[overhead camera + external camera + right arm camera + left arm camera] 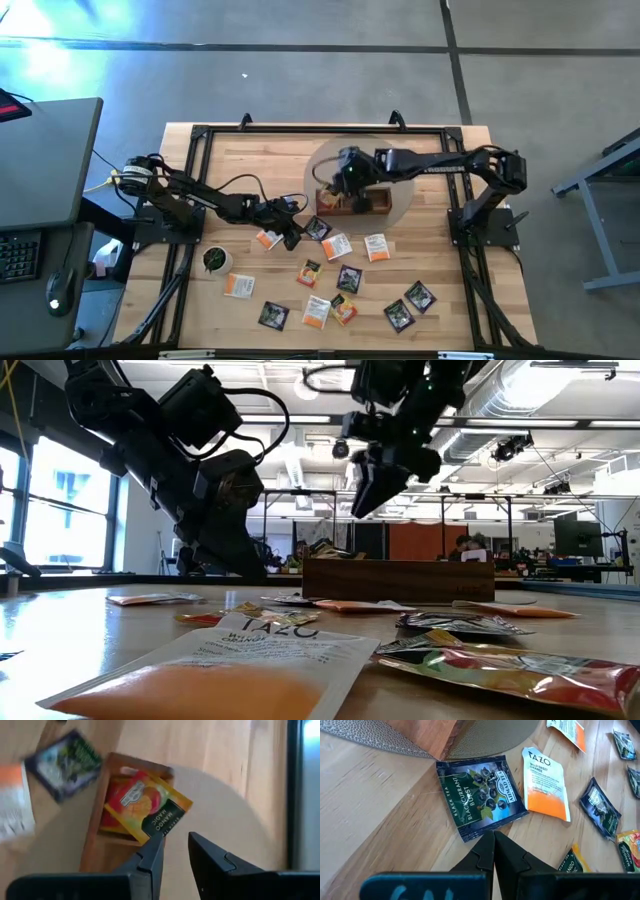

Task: Pick & Place Tea
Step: Put the yellow tea bag into the left section of the wooden organizer

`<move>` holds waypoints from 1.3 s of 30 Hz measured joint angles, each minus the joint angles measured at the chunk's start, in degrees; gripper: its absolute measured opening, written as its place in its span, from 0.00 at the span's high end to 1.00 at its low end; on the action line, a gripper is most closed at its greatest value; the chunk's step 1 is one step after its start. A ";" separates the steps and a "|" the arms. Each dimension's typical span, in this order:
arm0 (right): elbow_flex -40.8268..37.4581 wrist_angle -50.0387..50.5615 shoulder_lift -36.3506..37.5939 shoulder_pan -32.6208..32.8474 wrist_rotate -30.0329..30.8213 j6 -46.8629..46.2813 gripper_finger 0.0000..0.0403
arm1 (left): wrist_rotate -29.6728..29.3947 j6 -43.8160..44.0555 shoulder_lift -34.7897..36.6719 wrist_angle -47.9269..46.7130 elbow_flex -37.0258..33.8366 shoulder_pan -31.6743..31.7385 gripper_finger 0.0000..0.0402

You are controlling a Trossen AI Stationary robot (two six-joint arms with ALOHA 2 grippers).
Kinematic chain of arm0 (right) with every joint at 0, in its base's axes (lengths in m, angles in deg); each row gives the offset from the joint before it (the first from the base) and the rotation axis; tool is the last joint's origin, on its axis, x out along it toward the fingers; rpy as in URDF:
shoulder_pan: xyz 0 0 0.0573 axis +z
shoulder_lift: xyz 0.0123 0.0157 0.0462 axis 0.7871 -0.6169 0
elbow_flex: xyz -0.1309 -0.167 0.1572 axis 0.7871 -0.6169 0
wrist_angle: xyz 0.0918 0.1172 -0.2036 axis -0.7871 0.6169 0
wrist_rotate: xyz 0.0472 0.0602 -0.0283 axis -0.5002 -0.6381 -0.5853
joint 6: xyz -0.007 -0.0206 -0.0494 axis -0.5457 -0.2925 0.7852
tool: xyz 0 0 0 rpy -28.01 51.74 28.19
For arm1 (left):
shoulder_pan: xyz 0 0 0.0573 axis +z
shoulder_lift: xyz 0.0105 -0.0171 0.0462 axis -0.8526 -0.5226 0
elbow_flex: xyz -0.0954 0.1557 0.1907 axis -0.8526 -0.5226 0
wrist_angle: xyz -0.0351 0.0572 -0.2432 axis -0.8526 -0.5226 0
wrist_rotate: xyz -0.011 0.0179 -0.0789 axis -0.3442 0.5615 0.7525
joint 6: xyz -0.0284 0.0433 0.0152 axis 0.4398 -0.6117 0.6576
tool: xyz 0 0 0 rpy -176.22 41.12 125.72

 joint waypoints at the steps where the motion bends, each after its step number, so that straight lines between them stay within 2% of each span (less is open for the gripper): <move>1: 0.00 -0.15 -0.47 -0.91 -1.91 -3.20 0.78 | 0.00 0.00 0.02 0.00 0.00 0.00 0.99; 5: 0.00 -0.60 -3.45 -3.76 -6.95 -17.86 0.78 | 0.00 0.02 0.01 0.06 0.00 0.00 0.99; 7: -0.02 -1.06 -4.66 -4.69 -8.58 -21.14 0.78 | 0.00 0.02 0.02 0.04 0.00 0.00 0.99; 17: -0.02 -4.45 -5.94 -7.07 -10.76 -21.58 0.78 | 0.10 0.02 0.02 -0.02 0.00 0.00 0.99; 22: -0.02 -4.44 -6.41 -7.31 -14.54 -21.99 0.78 | 0.11 0.02 0.02 -0.02 0.00 0.00 0.99; 33: 0.00 -7.51 -9.76 -6.89 -12.71 -22.83 0.79 | 0.22 0.02 0.02 -0.37 -0.07 0.00 0.99; 39: 0.00 -8.78 -10.02 -7.00 -15.79 -22.53 0.84 | 0.21 0.00 0.02 -0.30 -0.05 0.00 0.99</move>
